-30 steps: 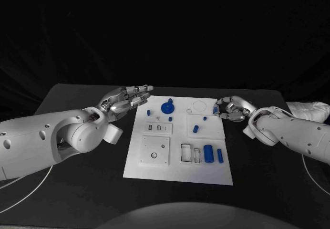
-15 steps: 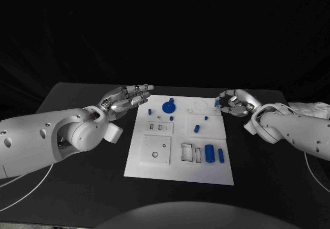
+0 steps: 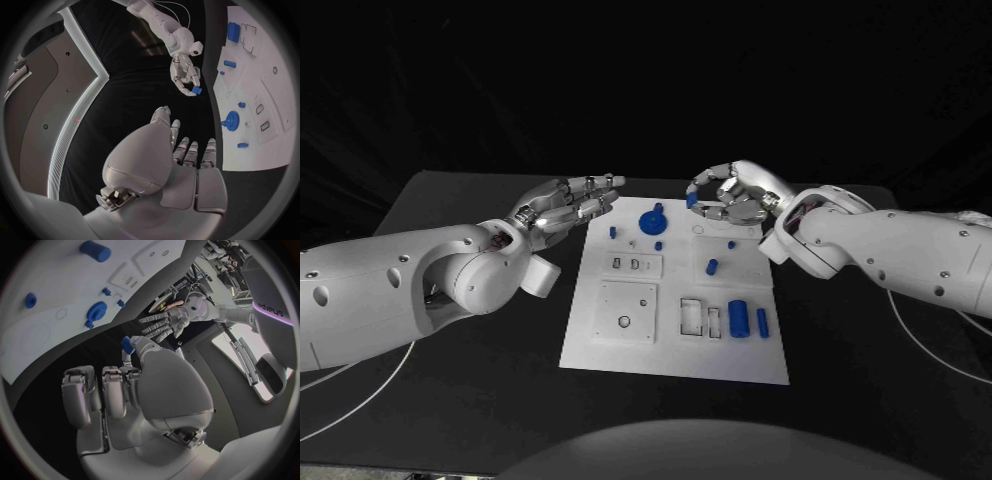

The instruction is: Assemble the parts on the task board

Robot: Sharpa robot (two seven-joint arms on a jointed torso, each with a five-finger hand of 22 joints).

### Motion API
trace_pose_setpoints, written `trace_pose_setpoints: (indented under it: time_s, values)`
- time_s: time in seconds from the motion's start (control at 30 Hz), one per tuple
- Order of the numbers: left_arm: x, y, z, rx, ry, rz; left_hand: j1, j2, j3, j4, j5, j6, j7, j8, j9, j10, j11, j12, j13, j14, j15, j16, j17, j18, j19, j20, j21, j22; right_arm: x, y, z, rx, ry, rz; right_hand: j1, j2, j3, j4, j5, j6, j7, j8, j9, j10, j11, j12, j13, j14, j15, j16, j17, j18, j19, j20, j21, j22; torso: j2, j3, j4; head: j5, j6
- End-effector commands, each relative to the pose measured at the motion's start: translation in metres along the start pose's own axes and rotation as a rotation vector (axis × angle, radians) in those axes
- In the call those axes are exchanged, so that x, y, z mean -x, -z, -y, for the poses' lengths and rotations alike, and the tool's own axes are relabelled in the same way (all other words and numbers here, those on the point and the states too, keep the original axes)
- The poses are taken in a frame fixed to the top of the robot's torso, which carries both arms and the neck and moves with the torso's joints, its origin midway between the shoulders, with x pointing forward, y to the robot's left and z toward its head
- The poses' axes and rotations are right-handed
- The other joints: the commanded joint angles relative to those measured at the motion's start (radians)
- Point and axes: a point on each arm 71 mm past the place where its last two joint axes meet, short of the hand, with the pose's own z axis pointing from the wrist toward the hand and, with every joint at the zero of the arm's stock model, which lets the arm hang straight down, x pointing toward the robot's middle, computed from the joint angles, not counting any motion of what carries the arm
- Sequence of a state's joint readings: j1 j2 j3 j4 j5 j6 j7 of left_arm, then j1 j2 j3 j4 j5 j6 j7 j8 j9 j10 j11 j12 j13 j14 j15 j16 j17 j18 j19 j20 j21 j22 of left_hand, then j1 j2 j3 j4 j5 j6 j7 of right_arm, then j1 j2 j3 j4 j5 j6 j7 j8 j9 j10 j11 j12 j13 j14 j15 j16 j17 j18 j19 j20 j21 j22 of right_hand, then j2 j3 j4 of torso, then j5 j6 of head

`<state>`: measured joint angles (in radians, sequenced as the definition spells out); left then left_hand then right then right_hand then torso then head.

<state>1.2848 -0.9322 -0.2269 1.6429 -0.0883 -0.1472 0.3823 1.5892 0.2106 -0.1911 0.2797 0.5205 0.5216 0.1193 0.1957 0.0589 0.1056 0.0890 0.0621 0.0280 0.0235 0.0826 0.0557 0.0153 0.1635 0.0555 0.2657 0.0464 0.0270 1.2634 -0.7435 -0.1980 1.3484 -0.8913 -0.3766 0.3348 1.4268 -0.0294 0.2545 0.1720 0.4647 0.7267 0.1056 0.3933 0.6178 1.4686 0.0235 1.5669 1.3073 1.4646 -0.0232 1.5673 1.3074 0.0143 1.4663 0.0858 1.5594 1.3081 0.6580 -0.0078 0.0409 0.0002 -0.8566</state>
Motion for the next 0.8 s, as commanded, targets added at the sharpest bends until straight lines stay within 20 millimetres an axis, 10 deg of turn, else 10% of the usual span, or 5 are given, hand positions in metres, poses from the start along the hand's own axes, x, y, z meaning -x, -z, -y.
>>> trace_pose_setpoints:
  time_s: [0.03, 0.8]
  values:
    - [-0.003, -0.001, 0.001, -0.007, 0.003, -0.02, 0.008, -0.003, 0.007, -0.001, 0.004, -0.001, 0.005, 0.003, 0.001, 0.002, 0.008, 0.004, 0.001, 0.002, 0.008, 0.004, 0.001, 0.016, 0.001, 0.008, 0.006, -0.004, -0.016, -0.009, -0.006, -0.03, 0.025, -0.116, 0.002, -0.006, 0.004, -0.003, 0.004, -0.001, 0.008, -0.006, -0.002, 0.102, 0.008, 0.004, 0.263, 0.106, 0.006, 0.003, 0.263, -0.007, 0.081, 0.007, -0.009, 0.253, 0.001, -0.0005, 0.0012, -0.001, 0.001]
    - [-0.006, -0.003, 0.001, -0.011, 0.005, -0.029, 0.013, -0.001, 0.011, -0.003, 0.005, 0.0, 0.004, 0.004, 0.001, 0.001, 0.007, 0.006, 0.001, 0.003, 0.008, 0.004, 0.001, 0.016, 0.001, 0.008, 0.007, -0.004, -0.074, -0.03, -0.014, -0.072, 0.097, -0.248, -0.009, -0.019, 0.003, -0.008, -0.002, -0.003, 0.019, -0.023, -0.023, 0.102, 0.019, 0.004, 0.263, 0.106, 0.015, 0.003, 0.263, 0.0, 0.058, 0.015, -0.03, 0.244, 0.0, -0.0004, -0.0017, 0.006, -0.01]
